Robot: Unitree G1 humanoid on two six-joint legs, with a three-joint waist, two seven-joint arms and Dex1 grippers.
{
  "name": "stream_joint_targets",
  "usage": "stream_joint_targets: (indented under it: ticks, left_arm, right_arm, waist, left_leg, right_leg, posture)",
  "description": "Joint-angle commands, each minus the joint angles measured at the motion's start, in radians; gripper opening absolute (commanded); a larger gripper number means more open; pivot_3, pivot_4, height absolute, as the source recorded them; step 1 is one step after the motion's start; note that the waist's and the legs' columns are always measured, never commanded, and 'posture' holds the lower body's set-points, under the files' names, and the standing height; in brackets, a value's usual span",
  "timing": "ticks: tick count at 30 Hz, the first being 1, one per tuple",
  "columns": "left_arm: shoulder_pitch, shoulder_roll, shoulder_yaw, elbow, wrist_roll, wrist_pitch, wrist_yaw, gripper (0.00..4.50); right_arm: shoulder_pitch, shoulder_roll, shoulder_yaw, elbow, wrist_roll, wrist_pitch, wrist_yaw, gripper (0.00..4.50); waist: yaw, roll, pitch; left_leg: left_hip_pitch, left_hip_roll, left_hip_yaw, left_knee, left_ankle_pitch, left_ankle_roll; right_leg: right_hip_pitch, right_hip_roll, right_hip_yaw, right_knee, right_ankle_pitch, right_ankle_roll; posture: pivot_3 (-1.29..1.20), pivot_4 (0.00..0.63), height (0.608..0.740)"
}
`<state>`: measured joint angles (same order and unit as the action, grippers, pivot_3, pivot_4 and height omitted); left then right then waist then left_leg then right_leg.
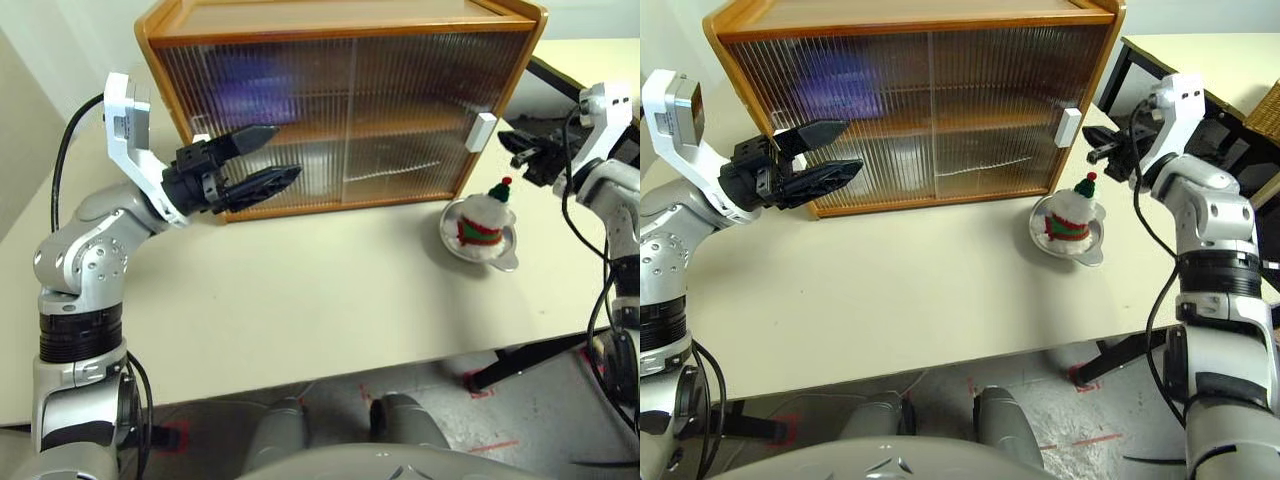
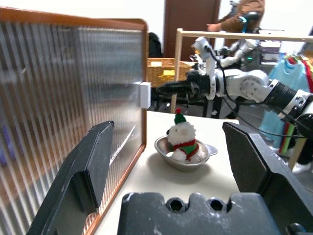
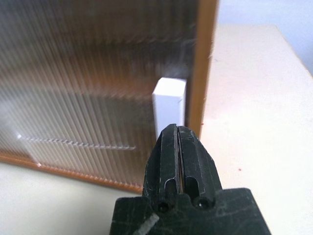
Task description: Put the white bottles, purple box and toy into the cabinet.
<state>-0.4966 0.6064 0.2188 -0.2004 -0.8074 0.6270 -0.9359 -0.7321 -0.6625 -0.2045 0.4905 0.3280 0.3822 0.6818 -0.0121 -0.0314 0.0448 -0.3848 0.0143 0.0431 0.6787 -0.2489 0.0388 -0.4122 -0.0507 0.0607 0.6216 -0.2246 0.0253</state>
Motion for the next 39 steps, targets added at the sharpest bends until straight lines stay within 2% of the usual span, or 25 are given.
stream_joint_targets:
  ticks: [1,7,14,32,39]
  left_arm:
    - [0.013,-0.01,0.002,-0.037,0.001,-0.013,0.025,4.5]
    - [0.025,-0.022,0.006,-0.066,-0.013,-0.015,0.059,4.5]
    - [0.037,-0.021,0.012,-0.082,-0.021,-0.018,0.082,4.5]
    - [0.044,-0.01,0.011,-0.086,-0.02,-0.025,0.096,4.5]
    - [0.046,-0.013,0.011,-0.085,-0.017,-0.03,0.101,4.5]
  right_arm:
    - [-0.058,-0.016,0.042,0.109,-0.077,-0.007,-0.033,0.04]
    - [-0.135,-0.012,0.071,0.236,-0.147,-0.04,-0.055,0.04]
    - [-0.173,0.003,0.088,0.29,-0.182,-0.071,-0.05,0.04]
    - [-0.192,0.089,0.114,0.15,-0.177,0.02,-0.027,0.04]
    - [-0.192,0.11,0.114,0.138,-0.174,0.041,-0.036,0.04]
  waist:
    - [0.001,0.0,0.0]
    - [0.004,0.0,0.0]
    - [0.003,0.0,0.0]
    - [-0.008,0.0,0.0]
    - [0.004,0.0,0.001]
  left_leg:
    - [0.0,0.0,0.0,0.0,0.0,0.0]
    - [-0.001,-0.001,-0.001,0.0,0.0,0.0]
    - [-0.001,-0.001,-0.001,0.0,0.0,0.0]
    - [0.005,0.0,0.0,0.0,0.0,0.0]
    - [0.01,0.0,0.0,-0.001,0.0,0.0]
  right_leg:
    - [0.0,0.0,0.0,0.0,0.0,0.0]
    - [0.0,0.0,0.0,0.0,0.0,0.0]
    - [0.0,0.0,0.0,0.0,0.001,-0.001]
    - [0.001,0.003,0.002,0.004,0.001,-0.002]
    - [0.005,0.003,0.002,0.004,0.0,-0.003]
  posture:
    - [0.09,0.0,0.74]
    - [0.11,0.0,0.74]
    - [0.12,0.0,0.74]
    - [0.13,0.0,0.74]
    - [0.14,0.0,0.74]
